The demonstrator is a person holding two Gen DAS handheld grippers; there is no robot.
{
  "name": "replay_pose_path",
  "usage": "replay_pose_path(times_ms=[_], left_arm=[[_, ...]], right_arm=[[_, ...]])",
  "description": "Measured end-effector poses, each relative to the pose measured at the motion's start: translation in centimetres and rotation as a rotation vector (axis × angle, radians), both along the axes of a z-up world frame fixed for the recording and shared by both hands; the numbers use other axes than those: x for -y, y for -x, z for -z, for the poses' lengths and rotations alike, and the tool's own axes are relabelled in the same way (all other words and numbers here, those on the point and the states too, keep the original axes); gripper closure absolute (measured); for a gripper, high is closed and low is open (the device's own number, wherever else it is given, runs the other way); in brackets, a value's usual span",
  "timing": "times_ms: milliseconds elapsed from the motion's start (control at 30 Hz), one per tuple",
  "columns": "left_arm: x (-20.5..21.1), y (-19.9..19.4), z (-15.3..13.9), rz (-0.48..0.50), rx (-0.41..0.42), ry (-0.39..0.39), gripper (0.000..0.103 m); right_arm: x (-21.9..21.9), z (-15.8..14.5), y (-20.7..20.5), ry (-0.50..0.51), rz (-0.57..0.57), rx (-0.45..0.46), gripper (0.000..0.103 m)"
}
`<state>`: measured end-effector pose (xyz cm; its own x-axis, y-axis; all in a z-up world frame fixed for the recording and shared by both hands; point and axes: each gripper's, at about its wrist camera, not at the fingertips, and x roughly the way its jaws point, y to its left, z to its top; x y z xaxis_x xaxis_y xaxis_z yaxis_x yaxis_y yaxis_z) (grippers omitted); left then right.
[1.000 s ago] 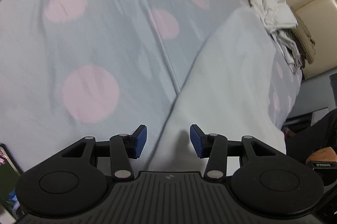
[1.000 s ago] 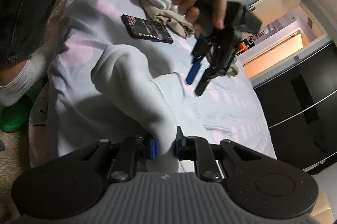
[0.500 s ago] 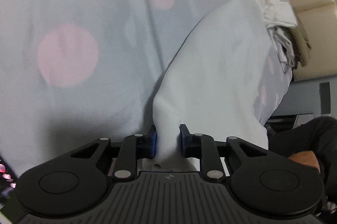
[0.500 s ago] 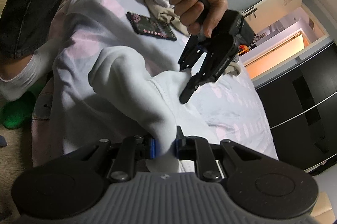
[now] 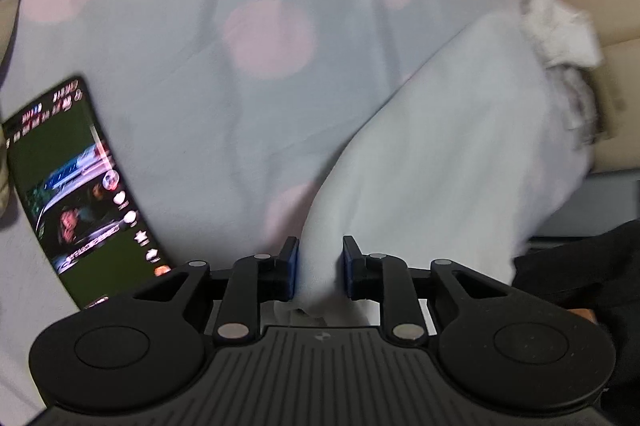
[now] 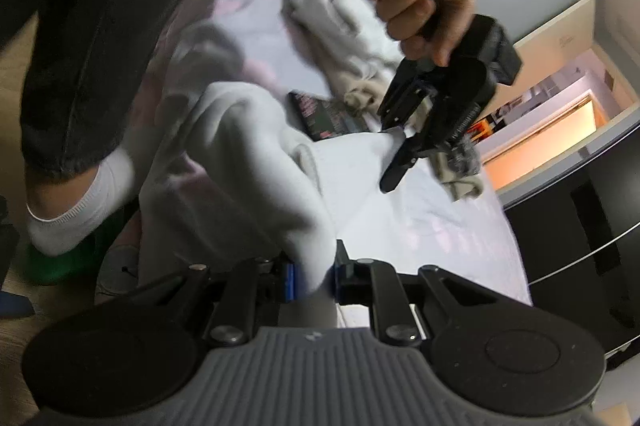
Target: Fold clothes
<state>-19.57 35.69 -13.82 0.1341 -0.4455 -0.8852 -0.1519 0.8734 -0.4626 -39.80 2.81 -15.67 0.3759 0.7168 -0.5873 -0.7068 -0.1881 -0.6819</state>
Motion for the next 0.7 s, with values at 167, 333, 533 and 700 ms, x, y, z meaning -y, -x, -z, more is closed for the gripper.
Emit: replay_pose_path(times_ms=[167,333,533,700], left_arm=[[0.4,-0.2,1.0,0.052,-0.028,-0.086,0.057],[-0.2,0.2,1.4,0.073,-0.069,-0.048,0.051],[0.2,0.5,2.1,0.099,-0.080,-0.066,0.050],[1.6,0.4,1.6,0.156,-0.047,-0.147,0.050]], right_arm=[[-0.5,4.3,2.0,0.125,-0.049,0.110,0.054],[0.2,5.1,4.0,0.046,-0.099,0.236,0.032],[-1.4,5.9,5.3,0.051,-0.062,0.245,0.033],[-2.6,5.2,4.4,0.082,0.004,0.155,0.045]])
